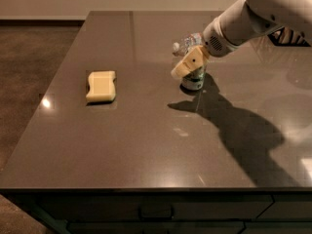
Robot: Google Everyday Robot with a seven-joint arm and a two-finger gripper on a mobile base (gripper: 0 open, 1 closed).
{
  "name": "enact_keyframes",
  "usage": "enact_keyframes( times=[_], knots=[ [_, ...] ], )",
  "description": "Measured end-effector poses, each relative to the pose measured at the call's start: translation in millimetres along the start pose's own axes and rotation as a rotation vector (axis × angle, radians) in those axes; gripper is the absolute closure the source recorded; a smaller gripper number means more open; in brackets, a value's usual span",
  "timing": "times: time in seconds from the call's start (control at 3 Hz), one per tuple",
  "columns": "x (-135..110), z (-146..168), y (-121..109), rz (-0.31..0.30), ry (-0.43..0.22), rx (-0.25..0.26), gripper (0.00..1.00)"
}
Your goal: Move 7up can near sponge
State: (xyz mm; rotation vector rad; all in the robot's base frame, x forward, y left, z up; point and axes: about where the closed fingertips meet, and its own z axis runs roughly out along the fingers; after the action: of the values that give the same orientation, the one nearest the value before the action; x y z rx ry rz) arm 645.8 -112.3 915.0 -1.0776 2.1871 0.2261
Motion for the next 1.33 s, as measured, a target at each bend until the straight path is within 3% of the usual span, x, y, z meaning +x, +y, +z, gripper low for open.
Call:
enact_keyframes(
  times=[0.33,1.0,1.33],
  knots=[
    [0,8,0,-0.005,0.006,-0.018,0.18],
    [-8,6,9,-0.037,-0.001,-0.046,0.65],
    [-29,-2,29,-0.073,-0.040,-0.096,0.88]
  ],
)
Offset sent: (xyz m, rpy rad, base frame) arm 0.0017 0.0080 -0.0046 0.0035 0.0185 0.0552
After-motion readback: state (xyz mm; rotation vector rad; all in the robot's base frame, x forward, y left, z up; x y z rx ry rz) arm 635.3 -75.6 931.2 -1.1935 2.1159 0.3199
